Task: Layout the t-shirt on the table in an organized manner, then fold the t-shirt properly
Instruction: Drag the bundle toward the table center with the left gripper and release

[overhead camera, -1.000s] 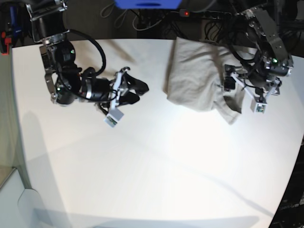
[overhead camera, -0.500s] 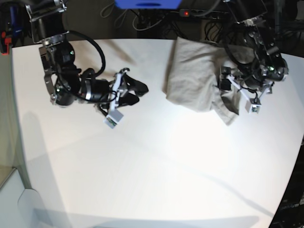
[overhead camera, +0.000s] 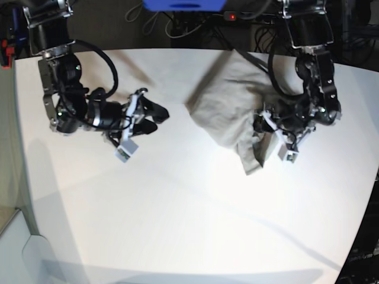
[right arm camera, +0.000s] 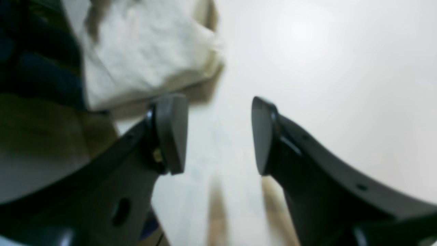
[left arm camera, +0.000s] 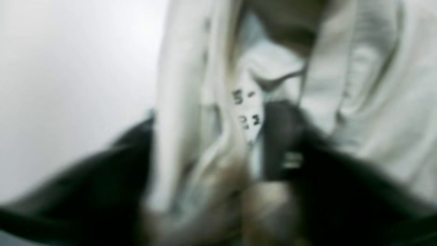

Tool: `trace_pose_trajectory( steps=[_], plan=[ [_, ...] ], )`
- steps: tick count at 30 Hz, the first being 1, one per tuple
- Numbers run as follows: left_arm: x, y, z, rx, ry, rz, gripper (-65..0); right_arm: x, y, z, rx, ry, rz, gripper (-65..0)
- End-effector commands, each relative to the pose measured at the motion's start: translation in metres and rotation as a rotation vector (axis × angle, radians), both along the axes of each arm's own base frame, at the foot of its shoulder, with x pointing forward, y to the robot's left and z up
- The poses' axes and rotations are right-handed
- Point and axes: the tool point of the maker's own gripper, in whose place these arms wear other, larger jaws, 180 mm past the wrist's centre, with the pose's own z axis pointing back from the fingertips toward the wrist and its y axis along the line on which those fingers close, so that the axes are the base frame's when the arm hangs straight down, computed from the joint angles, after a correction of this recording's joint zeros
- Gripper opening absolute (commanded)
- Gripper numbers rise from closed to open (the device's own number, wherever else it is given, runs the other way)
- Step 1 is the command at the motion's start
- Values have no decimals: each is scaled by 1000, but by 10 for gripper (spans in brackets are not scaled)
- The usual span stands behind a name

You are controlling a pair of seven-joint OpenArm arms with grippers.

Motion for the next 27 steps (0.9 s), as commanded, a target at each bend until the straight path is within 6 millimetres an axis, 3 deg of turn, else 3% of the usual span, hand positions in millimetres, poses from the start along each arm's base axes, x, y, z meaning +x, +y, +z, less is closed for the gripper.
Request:
trace_pose_trajectory(
  steps=[1,3,5,11,16,21,27],
  plan=[
    [-2,-1,-6,50,40,-44,-452,14,-8,17,31,-55,-28,-344],
    [9,-9,-4,74,37,-105,-577,24,-31,22,20,-73,-93,-344],
    [24,-20,4,100,15,-167,-650,27,-53,23,-5,-81,-134,-344],
    [65,-67,40,218,-91,-418,-647,30,-107,26,-54,-93,-260,-344],
    [83,-117,64,307,-174,-627,-647,25,-155,29,-66,-98,-410,-344],
    [83,-172,65,311,-244,-797,-647,17,-192,32,-72,-105,-526,-344],
    [80,-199,47,395,-226,-882,-646,6,-213,31,-87,-97,-588,-343]
  ],
)
